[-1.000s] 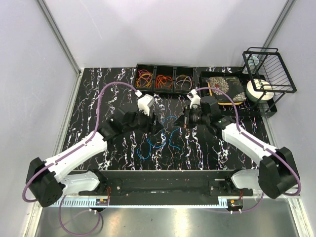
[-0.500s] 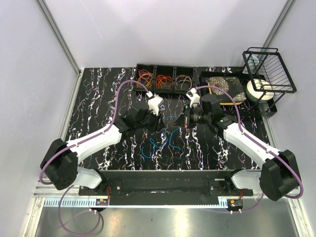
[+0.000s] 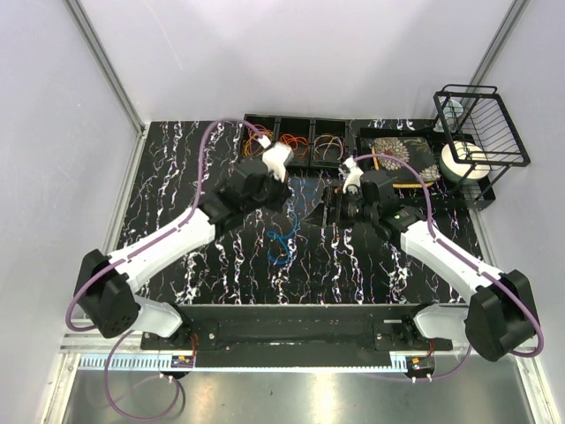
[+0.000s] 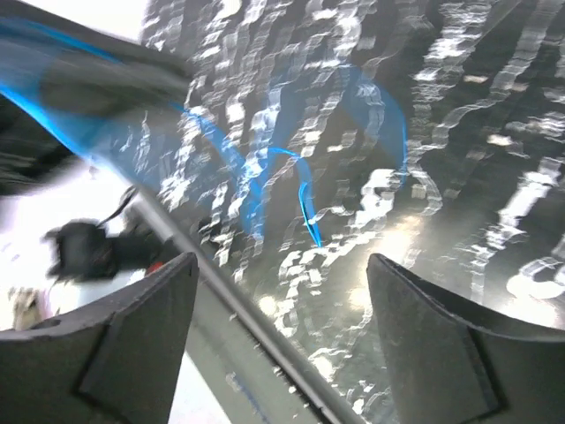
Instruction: Untangle the cables
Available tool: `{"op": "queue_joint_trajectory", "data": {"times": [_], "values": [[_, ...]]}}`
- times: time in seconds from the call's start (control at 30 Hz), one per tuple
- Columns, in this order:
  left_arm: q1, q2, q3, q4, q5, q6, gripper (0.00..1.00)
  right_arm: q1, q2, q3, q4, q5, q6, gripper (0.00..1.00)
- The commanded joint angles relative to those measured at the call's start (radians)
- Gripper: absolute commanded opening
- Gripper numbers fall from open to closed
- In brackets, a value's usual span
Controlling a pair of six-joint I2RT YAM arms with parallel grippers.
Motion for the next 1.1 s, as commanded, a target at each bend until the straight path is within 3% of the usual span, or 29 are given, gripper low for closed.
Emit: {"op": "queue_joint_trajectory", "data": {"times": [0.0, 0.2, 0.73, 1.07], "values": [[0.011, 0.017, 0.228, -0.122, -0.245, 0.077, 0.0, 0.003, -0.012, -0.008, -0.052, 0.246, 0.007, 0.84], [0.054, 0.152, 0.471, -0.214, -0.38, 0.076, 0.0, 0.003, 0.03, -0.104, 0.04, 0.325, 0.099, 0.83], [0.195, 0.549, 1.06, -0.225, -0.306, 0.051, 0.0, 0.003, 0.195, -0.264, 0.307, 0.265, 0.063, 0.78], [0.24, 0.683, 1.086, 0.052, -0.227, 0.065, 0.01, 0.001, 0.261, -0.249, 0.342, 0.253, 0.069, 0.77]]}}
